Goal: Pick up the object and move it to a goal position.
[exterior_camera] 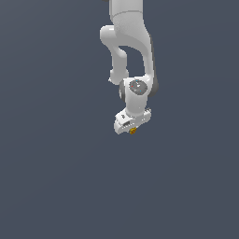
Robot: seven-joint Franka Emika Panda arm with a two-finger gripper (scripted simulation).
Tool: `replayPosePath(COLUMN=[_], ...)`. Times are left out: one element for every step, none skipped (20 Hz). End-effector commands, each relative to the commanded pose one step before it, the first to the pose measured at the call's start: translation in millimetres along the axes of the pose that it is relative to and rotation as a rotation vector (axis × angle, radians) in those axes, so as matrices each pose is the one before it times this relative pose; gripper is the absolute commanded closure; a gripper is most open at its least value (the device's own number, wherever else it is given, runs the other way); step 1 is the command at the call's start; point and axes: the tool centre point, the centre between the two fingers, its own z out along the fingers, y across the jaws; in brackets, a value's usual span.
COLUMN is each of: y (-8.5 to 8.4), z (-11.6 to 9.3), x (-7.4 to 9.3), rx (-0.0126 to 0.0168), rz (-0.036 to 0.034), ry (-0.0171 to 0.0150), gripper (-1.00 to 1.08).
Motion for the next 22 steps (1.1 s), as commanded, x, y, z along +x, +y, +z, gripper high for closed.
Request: replayPosePath(y=[2.03, 0.88, 0.95, 1.01, 0.74, 1.12, 1.17, 1.22, 1.11, 1.32, 1.36, 1.26, 1.34, 1.32, 1.26, 1.31, 1.31, 1.31, 1.29, 1.31, 1.32, 1.33], z=[-14.31, -6.76, -7.29, -7.80, -8.26, -8.78, -9.25, -9.71, -10.14, -10.61, -10.99, -10.98, -10.88, -10.78, -10.71, -10.63, -10.56, -10.51, -10.48, -10.41, -10.38, -10.34], x=[0.38, 0.04, 0.05, 0.06, 0.19, 0.08, 0.09, 0.11, 0.19, 0.14, 0.16, 0.21, 0.18, 0.19, 0.22, 0.21, 0.22, 0.23, 0.23, 0.25, 0.26, 0.27], rx=[-0.00054, 0.00000, 0.00000, 0.00000, -0.00033, 0.00000, 0.00000, 0.00000, 0.00052, 0.00000, 0.00000, 0.00056, 0.00000, 0.00000, 0.00057, 0.00000, 0.00000, 0.00000, 0.00057, 0.00000, 0.00000, 0.00000], rz=[0.00010, 0.00000, 0.00000, 0.00000, -0.00057, 0.00000, 0.00000, 0.00000, -0.00043, 0.00000, 0.00000, -0.00034, 0.00000, 0.00000, -0.00030, 0.00000, 0.00000, 0.00000, -0.00028, 0.00000, 0.00000, 0.00000], ry=[0.00118, 0.00000, 0.00000, 0.00000, -0.00020, 0.00000, 0.00000, 0.00000, 0.00015, 0.00000, 0.00000, 0.00022, 0.00000, 0.00000, 0.00025, 0.00000, 0.00000, 0.00000, 0.00028, 0.00000, 0.00000, 0.00000], gripper=[1.08, 1.08, 1.08, 1.08, 1.08, 1.08, 1.08, 1.08, 1.08, 1.08, 1.08, 1.08, 1.08, 1.08, 1.08, 1.08, 1.08, 1.08, 1.08, 1.08, 1.08, 1.08])
